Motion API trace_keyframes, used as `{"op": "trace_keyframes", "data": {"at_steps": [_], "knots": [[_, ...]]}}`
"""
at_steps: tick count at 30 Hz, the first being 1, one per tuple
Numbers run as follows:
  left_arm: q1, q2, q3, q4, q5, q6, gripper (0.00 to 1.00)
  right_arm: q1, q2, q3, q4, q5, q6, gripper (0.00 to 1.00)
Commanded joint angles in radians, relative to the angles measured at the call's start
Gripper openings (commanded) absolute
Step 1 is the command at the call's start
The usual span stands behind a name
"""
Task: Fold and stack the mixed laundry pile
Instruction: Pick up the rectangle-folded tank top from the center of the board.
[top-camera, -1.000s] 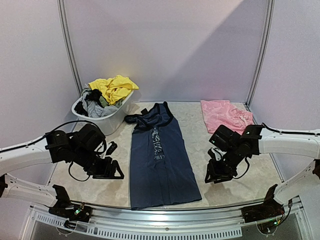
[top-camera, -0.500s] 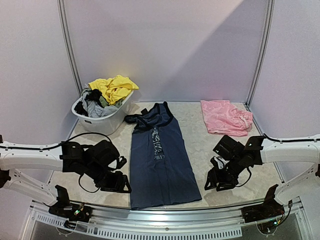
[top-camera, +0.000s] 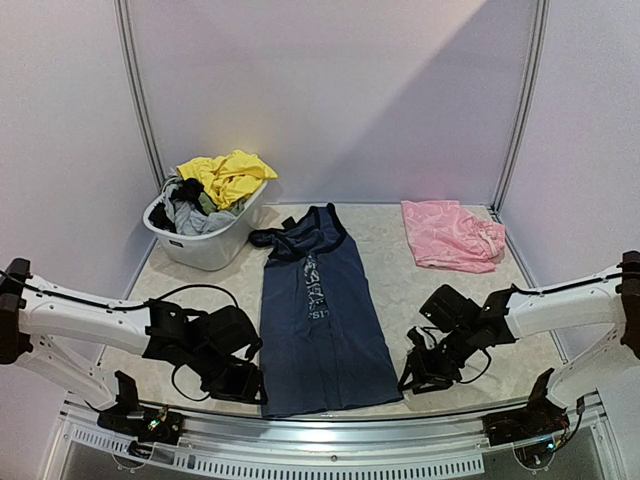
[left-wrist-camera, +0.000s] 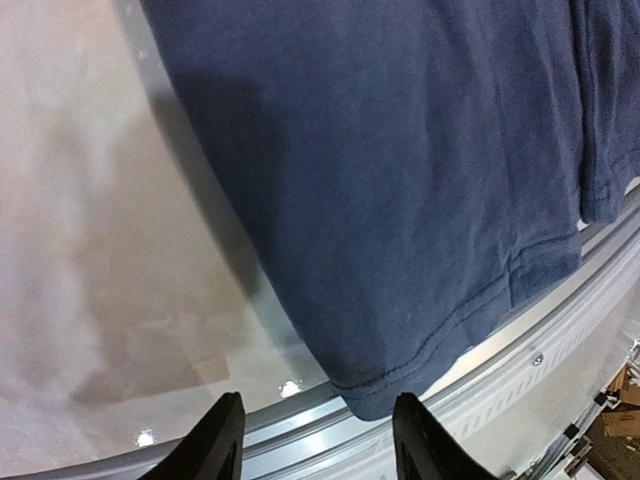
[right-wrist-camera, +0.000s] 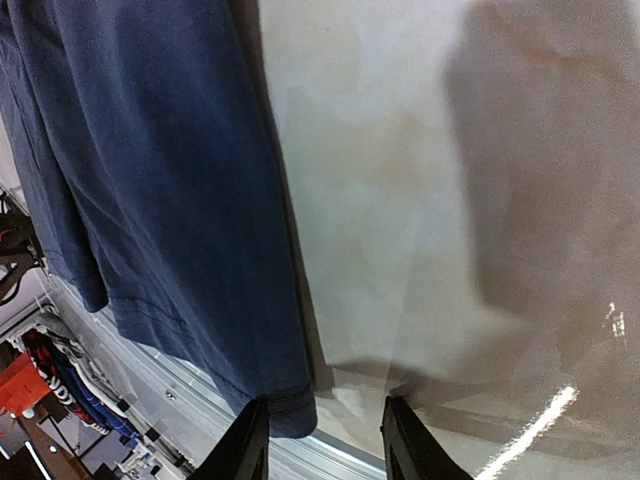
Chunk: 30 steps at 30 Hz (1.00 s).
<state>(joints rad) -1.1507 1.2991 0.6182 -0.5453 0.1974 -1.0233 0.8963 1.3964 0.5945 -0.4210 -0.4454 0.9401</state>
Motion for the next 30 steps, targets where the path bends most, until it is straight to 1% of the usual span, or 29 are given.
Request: {"op": "trace_keyframes", "data": {"at_steps": [1, 8, 15, 20, 23, 25, 28, 30], "knots": [[-0.028, 0.024, -0.032, 0.075, 0.010, -0.029, 0.50, 0.017, 0.039, -0.011, 0.082, -0.039, 0.003, 0.36], [-0.059, 0.089, -0.050, 0.146, 0.015, -0.051, 0.49, 0.039, 0.075, -0.036, 0.121, -0.052, 0.023, 0.25], [-0.089, 0.150, -0.033, 0.195, 0.013, -0.058, 0.45, 0.040, 0.064, -0.042, 0.082, -0.043, 0.018, 0.07], [-0.107, 0.167, -0.022, 0.193, 0.003, -0.064, 0.40, 0.040, 0.056, -0.045, 0.070, -0.039, 0.016, 0.03], [-0.112, 0.169, -0.024, 0.193, -0.006, -0.068, 0.33, 0.041, 0.054, -0.044, 0.068, -0.039, 0.018, 0.02], [-0.116, 0.173, -0.028, 0.209, -0.009, -0.071, 0.23, 0.040, 0.052, -0.042, 0.063, -0.038, 0.017, 0.02], [-0.123, 0.181, -0.023, 0.234, -0.015, -0.065, 0.11, 0.041, 0.043, -0.035, 0.052, -0.035, 0.016, 0.00], [-0.132, 0.186, 0.003, 0.235, -0.019, -0.046, 0.01, 0.041, 0.037, -0.025, 0.035, -0.033, 0.012, 0.00]]}}
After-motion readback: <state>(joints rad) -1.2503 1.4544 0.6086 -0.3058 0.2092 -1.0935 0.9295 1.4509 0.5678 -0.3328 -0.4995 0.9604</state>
